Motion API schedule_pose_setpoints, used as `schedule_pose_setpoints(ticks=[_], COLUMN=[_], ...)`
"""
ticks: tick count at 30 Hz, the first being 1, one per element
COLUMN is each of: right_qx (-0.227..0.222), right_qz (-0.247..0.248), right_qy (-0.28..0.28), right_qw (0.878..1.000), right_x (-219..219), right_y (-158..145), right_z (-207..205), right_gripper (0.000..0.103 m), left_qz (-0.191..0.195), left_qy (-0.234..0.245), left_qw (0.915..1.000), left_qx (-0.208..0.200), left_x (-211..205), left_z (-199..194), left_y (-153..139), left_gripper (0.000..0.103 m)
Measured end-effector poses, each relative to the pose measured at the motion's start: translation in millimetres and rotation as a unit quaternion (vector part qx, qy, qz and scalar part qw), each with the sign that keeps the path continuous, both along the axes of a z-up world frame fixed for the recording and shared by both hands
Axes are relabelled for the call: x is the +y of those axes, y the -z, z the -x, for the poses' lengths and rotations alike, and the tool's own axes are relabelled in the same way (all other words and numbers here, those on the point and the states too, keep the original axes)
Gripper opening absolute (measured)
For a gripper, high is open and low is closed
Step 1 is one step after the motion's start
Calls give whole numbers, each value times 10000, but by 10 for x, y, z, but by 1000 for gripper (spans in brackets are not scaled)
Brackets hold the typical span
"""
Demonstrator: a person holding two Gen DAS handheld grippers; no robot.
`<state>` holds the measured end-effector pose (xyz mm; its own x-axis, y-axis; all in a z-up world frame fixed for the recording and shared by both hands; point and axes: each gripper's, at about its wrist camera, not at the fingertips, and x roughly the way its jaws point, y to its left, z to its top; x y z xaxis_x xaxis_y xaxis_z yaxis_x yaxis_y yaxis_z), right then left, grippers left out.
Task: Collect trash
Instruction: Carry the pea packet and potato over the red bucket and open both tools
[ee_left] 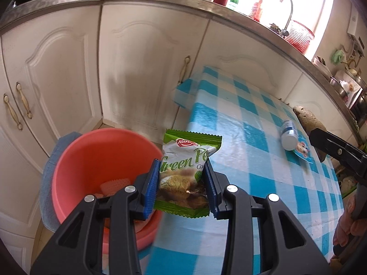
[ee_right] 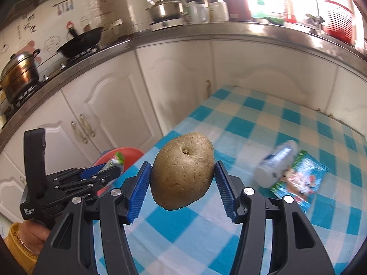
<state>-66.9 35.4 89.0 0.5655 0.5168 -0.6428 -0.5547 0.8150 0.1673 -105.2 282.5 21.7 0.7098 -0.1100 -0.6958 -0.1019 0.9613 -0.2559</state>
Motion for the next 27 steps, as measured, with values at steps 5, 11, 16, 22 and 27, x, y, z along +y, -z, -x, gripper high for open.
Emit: schedule_pose_setpoints(ticks=[5, 11, 16, 22, 27], right_qx=[-27, -61, -75, 7, 61], right_qz=[119, 296, 439, 555, 642], right_qy=[-433, -900, -1208, -1444, -1570], right_qw=[9990, 9955, 9917, 9880, 9855], right_x=[397, 842, 1136, 1395, 1557], right_y=[13, 43, 96, 194, 270], right_z=[54, 95, 116, 108, 90], right_gripper=[57, 57, 57, 57, 57], left_qz=[26, 33, 66, 127, 208], left_qy=[-216, -471, -694, -930, -1020], left_qw=[9998, 9988, 9974, 9951, 9937], left_qx=[37, 103, 170, 311, 420], left_x=[197, 432, 656, 884, 998], left_z=[36, 52, 81, 90, 70], left_y=[38, 95, 159, 290, 395], left_gripper=[39, 39, 39, 39, 39])
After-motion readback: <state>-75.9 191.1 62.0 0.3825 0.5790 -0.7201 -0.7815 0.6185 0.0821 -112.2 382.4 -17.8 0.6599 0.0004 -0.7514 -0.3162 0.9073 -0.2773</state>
